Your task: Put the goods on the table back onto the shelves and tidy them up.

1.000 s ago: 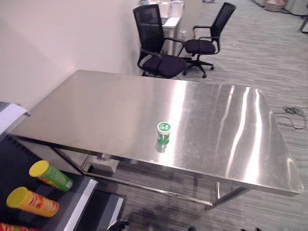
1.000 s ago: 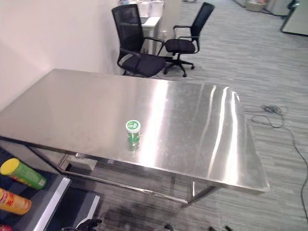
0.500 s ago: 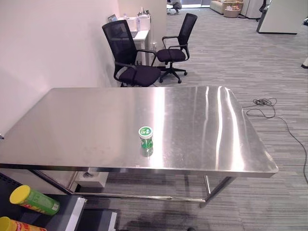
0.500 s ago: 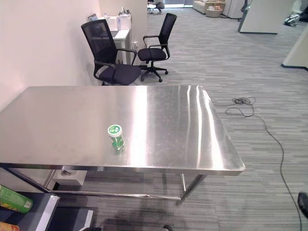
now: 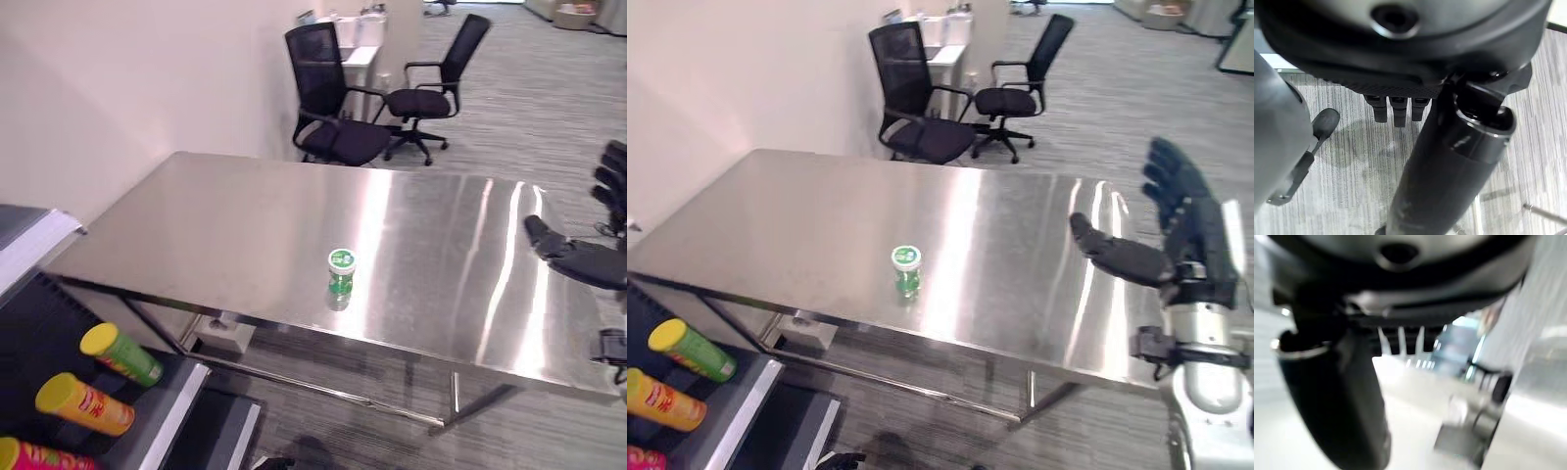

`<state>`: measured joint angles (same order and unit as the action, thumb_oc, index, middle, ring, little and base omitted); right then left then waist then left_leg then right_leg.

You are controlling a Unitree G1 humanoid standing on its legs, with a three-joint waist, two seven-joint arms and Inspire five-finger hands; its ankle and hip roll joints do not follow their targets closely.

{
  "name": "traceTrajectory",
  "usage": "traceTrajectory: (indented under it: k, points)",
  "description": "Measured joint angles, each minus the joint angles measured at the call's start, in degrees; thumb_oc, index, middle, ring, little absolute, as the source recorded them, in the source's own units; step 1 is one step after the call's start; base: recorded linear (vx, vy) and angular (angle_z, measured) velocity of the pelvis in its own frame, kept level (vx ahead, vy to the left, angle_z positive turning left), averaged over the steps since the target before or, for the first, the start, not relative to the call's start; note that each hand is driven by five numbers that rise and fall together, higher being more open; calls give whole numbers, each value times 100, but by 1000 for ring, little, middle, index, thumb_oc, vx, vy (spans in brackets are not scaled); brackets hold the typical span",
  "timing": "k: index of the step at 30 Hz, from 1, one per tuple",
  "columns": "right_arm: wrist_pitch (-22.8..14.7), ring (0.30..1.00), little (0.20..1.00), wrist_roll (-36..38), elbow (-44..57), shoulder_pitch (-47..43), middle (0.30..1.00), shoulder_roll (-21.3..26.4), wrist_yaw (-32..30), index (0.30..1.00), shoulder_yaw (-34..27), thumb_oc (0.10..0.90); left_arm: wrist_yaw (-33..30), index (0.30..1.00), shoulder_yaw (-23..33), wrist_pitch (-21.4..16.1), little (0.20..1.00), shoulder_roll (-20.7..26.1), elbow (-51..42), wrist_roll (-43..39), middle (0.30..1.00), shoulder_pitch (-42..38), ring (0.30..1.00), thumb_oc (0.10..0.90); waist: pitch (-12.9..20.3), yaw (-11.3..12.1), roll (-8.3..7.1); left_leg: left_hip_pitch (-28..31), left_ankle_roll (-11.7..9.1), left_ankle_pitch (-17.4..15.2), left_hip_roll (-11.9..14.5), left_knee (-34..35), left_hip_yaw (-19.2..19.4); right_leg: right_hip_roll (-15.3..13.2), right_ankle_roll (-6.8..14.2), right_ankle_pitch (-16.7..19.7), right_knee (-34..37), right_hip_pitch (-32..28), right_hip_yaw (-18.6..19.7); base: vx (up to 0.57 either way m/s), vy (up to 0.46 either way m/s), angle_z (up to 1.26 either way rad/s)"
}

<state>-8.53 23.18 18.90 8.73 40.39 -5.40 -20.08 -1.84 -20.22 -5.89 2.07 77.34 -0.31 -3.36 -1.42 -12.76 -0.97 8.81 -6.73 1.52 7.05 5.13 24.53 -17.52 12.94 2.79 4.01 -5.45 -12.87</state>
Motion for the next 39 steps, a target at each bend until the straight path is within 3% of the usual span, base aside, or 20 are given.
traceTrajectory:
  k: [6, 10, 12, 16, 39]
  points:
    - [-44, 900, 900, -30, 194, -349, 900, 258, 143, 900, 1087, 800, 1, 900, -183, 0, 900, 79, -108, -183, 900, -100, 900, 800, -128, 272, -90, 41, 0, 0, -10, -1, -47, -8, -1, -1, 34, -115, -101, -28, 16, 7]
    - [-65, 900, 900, -6, 168, -677, 900, 430, 265, 900, 1698, 800, 21, 900, -228, 2, 900, 114, -121, -183, 900, -186, 900, 800, -289, 284, -220, 57, 0, 0, -10, -2, -62, -7, -1, -2, 47, -145, -113, -3, 8, 1]
    - [-93, 900, 900, 63, -26, -980, 900, 564, 330, 900, 2175, 800, 104, 900, -283, 5, 900, 156, -148, -184, 900, -192, 900, 800, -307, 306, -251, 90, 1, 0, -15, -2, -70, -13, -1, -2, 52, -185, -119, 1, 6, 2]
    - [-96, 900, 900, 81, -589, -1392, 900, 637, 397, 900, 2567, 800, 122, 900, -400, 2, 900, 157, -174, -186, 900, -236, 900, 800, -305, 466, -248, 88, 1, 0, -15, -2, -101, -8, -1, -2, 62, -202, -136, 4, 2, 1]
    - [-75, 900, 900, 189, -1651, -1483, 900, 633, 782, 900, 3363, 800, 155, 900, -400, -1, 900, 196, -263, -194, 900, -240, 900, 800, -275, 705, -256, 90, 0, 0, -42, -2, -318, -1, -1, -2, 101, -388, -395, 10, 3, 4]
